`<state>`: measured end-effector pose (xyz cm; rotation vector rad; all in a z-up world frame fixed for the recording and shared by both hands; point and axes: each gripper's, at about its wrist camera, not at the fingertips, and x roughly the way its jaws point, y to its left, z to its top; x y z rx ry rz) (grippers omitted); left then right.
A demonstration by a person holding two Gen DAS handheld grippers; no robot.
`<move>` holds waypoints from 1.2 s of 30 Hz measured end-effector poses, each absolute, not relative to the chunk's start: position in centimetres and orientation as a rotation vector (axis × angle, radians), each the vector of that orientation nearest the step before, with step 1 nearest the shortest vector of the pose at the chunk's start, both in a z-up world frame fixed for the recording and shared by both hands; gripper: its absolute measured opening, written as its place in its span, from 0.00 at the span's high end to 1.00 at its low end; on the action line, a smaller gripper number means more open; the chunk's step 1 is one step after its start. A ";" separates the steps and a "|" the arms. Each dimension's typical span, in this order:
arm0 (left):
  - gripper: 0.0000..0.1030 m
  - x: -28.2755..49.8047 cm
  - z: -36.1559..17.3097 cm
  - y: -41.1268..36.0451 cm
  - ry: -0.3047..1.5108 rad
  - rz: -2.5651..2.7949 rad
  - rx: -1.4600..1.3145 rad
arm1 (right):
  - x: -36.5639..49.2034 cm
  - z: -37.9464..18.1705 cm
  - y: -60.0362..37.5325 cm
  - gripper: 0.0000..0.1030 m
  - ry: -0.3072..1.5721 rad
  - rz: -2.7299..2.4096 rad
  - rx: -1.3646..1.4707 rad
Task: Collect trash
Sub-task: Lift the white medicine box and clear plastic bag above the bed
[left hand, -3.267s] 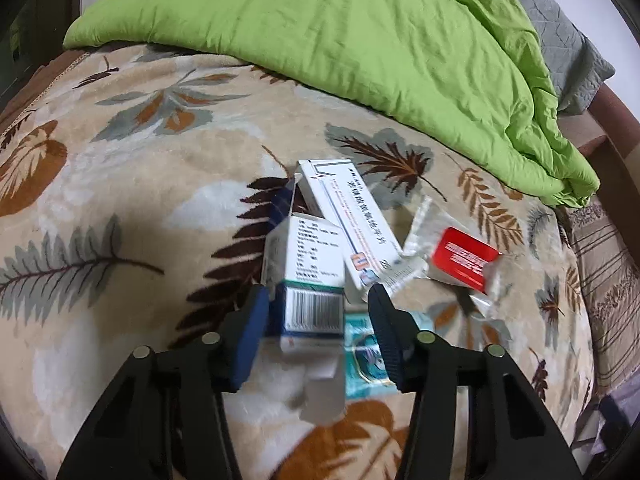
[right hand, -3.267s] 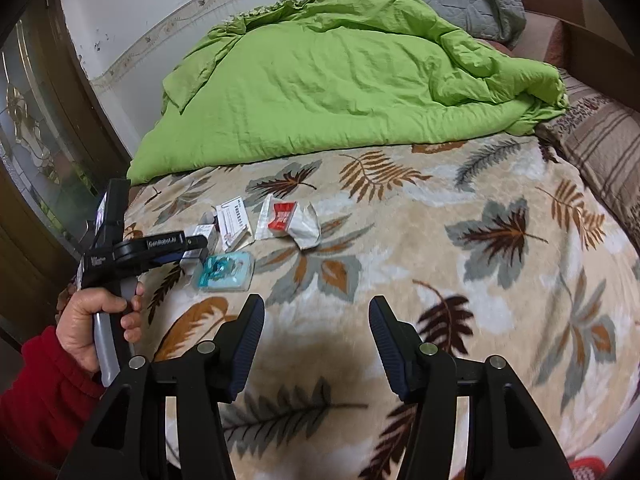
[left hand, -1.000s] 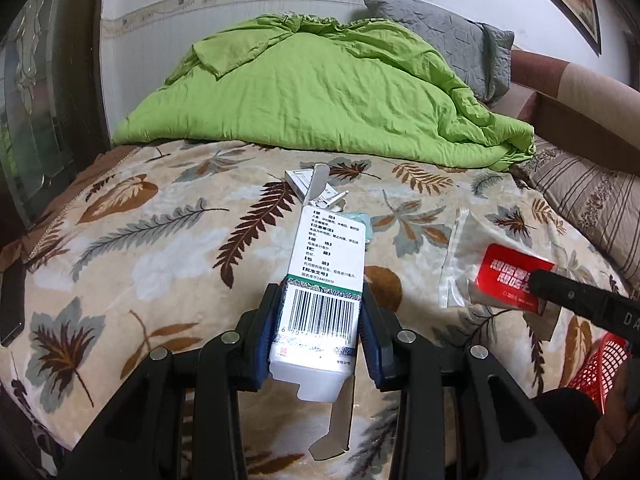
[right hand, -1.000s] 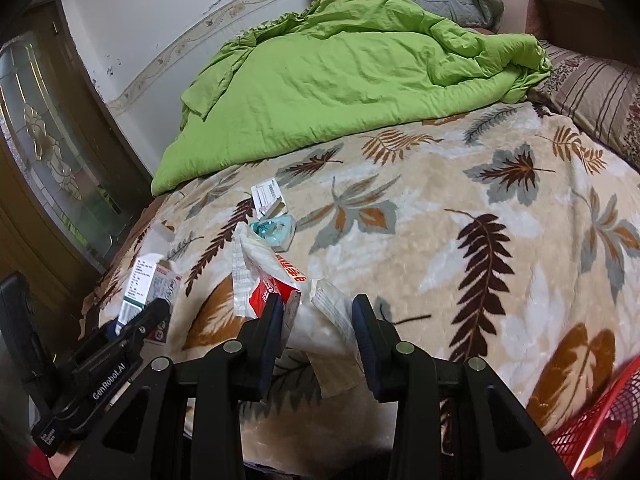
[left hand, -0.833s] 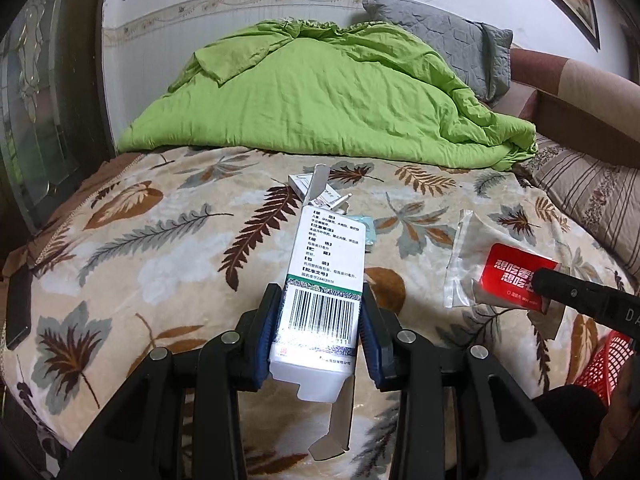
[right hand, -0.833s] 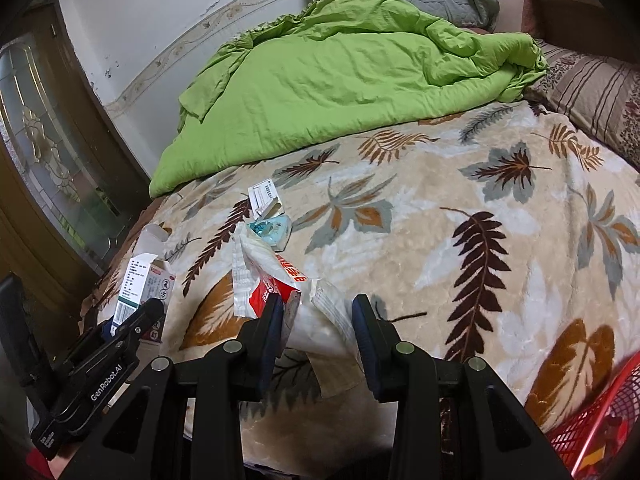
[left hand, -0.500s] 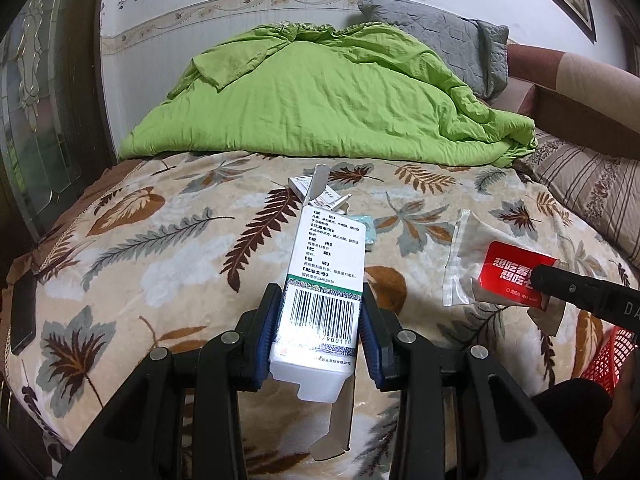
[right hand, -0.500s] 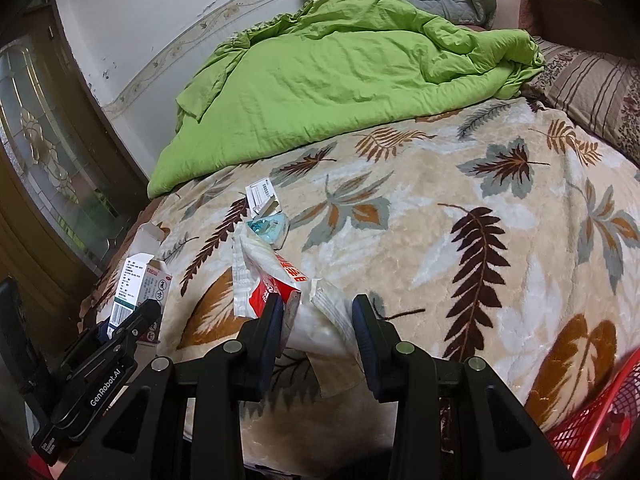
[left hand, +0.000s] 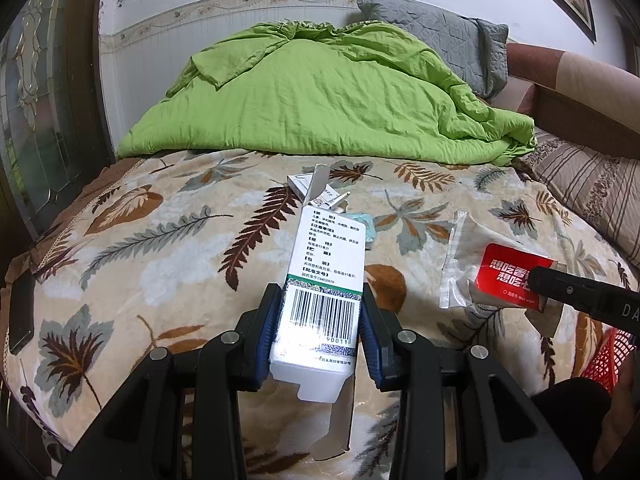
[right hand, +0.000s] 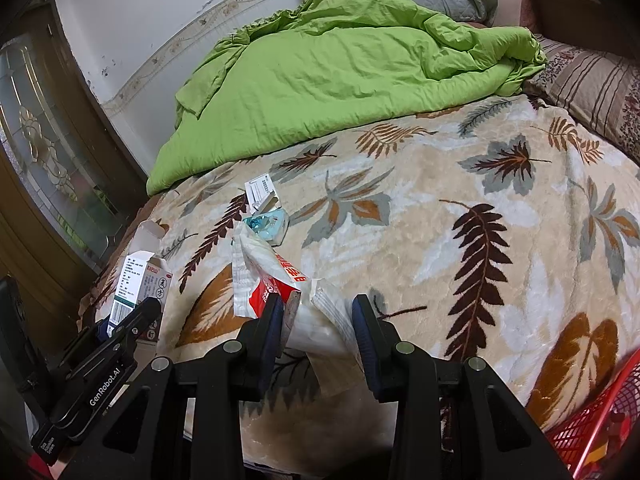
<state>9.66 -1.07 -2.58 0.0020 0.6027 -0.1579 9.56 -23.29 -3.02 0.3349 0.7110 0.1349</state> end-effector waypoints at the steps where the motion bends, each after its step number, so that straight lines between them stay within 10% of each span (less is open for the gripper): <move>1: 0.65 9.7 -2.6 -1.1 0.602 -0.156 0.002 | 9.6 -3.1 -23.3 0.62 0.712 0.134 0.336; 36: 0.65 9.7 -2.7 -1.2 0.605 -0.159 0.005 | 9.6 -3.1 -23.4 0.62 0.714 0.131 0.336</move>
